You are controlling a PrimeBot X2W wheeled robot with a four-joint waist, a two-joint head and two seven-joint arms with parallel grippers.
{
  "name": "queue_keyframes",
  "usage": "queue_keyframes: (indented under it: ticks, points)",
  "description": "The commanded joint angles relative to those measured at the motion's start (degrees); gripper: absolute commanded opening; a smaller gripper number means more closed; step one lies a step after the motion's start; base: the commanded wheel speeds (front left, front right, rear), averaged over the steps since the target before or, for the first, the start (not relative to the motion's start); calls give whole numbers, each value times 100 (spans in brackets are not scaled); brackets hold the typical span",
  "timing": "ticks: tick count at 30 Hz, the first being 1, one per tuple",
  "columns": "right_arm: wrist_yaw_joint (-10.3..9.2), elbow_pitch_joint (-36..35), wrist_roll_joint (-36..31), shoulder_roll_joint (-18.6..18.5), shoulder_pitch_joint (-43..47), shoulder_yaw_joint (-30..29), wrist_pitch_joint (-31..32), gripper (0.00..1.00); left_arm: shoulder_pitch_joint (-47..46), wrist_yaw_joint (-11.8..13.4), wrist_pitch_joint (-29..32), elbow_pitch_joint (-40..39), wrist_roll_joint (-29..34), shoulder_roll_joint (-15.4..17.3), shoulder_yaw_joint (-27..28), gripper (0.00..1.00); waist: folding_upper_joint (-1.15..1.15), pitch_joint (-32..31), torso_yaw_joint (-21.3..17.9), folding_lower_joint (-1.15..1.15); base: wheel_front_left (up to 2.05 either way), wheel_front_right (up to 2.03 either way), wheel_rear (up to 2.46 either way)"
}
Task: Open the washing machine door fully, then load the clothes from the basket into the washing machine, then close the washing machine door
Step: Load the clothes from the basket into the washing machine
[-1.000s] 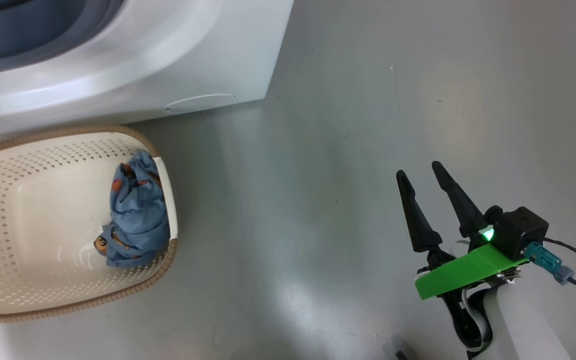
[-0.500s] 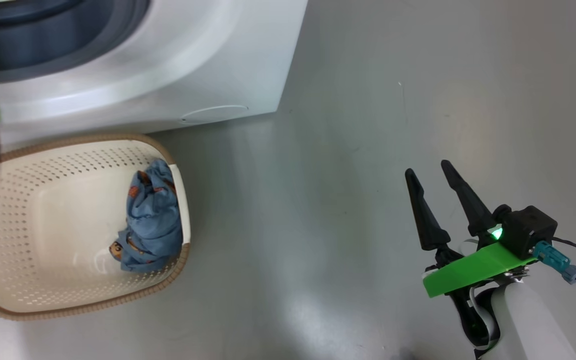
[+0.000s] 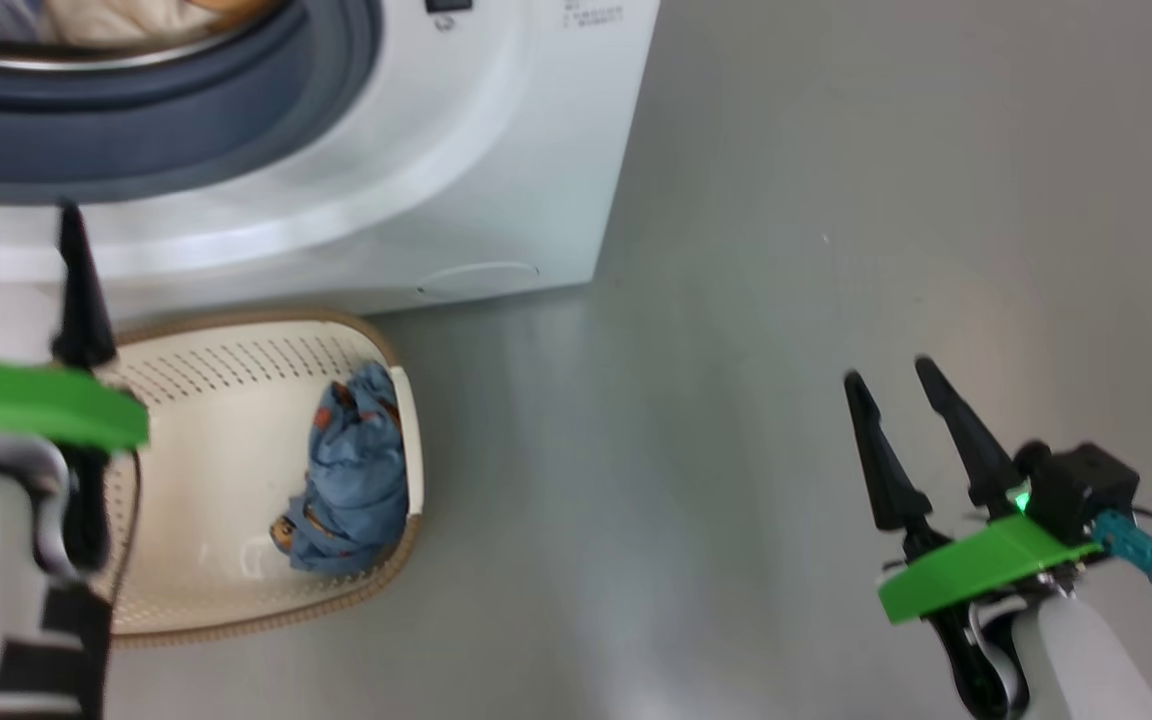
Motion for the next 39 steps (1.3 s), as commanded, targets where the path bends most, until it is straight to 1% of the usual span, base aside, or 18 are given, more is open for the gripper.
queue_keyframes:
  ticks: [1, 9, 10, 18, 27, 33, 39]
  points:
    - [9, -89, 52, -58, 196, 99, -69, 100, 216, -9, -30, -210, 49, 179, 220, 100, 0, -286, 132, 0, 0, 0, 0]
    - [9, -5, 163, -253, 544, 82, -69, 100, 1276, -9, -30, -567, 180, 10, 270, 100, 0, -952, 289, 0, 0, 0, 0]
    - [9, -5, 163, -253, 544, 82, -69, 100, 1276, -9, -30, -567, 180, 10, 270, 100, 0, -952, 289, 0, 0, 0, 0]
    - [9, 48, 301, -414, 975, 40, -69, 100, 2224, -9, -30, -909, 305, -180, 489, 100, 0, -1541, 428, 0, 0, 0, 0]
    - [9, 28, 429, -529, 1512, -28, -69, 100, 3204, -9, -30, -1365, 469, -278, 591, 100, 0, -2100, 536, 0, 0, 0, 0]
    - [9, -28, 490, -595, 1841, -114, -69, 100, 3776, -9, -30, -1694, 495, -306, 721, 100, 0, -2369, 576, 0, 0, 0, 0]
    - [9, -119, 508, -620, 2054, -245, -69, 100, 4295, -9, -30, -2134, 548, -438, 954, 100, 0, -2497, 556, 0, 0, 0, 0]
